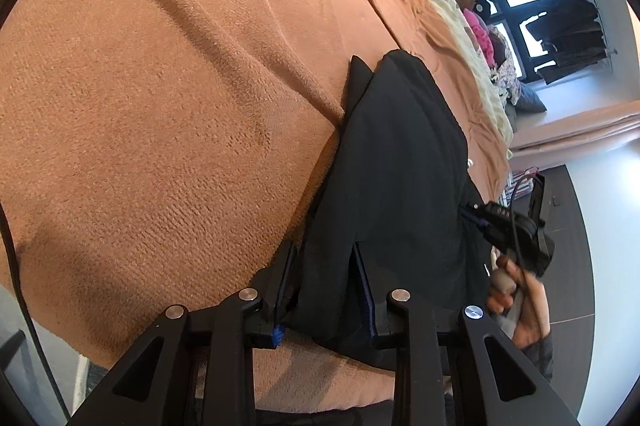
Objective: Fold large clothes
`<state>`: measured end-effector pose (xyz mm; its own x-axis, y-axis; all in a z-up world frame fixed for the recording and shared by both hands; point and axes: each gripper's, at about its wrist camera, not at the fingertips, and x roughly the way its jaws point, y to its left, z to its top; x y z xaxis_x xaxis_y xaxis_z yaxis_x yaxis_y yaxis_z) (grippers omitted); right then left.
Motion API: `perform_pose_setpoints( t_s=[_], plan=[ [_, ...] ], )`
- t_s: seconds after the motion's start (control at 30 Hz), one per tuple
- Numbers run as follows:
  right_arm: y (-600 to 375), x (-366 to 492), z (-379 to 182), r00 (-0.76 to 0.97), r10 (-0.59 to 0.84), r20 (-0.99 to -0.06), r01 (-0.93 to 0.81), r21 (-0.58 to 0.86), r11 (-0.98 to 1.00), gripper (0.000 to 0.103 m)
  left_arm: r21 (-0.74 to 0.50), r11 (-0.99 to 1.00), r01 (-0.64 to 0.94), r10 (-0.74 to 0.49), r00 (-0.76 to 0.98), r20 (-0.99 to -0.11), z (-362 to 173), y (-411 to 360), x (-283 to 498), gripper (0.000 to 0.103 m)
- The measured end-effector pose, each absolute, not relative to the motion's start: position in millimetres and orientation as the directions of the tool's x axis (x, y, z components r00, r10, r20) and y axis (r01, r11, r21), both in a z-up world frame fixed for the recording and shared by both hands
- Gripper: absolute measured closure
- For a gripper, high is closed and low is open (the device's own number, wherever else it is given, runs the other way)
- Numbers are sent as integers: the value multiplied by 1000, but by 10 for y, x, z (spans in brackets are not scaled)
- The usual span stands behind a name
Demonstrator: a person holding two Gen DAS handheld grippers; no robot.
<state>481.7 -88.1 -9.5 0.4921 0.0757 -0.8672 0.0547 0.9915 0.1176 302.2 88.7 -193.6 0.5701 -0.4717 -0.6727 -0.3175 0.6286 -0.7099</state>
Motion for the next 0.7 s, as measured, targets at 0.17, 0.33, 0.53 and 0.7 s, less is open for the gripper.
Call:
perform_pose_setpoints(
  t_s=[0.17,0.33,0.53,0.7],
  plan=[
    [-913,5060,-152,475,80,-876,83,136,987,87,-710,632,-312,-474,569,-672,-1905,871,3037,85],
    [-821,4937,6,504,104,-857,31,139,990,87,-732,616,-291,-486,590,-644,-1784,877,3019,88],
    [-825,4432,135,540,167,-825,-32,178,984,87,-765,603,-226,-510,628,-588,-1550,841,2980,91],
    [-971,3912,140,559,235,-795,-53,249,967,87,-793,588,-159,-542,651,-532,-1297,765,2975,92]
  ],
)
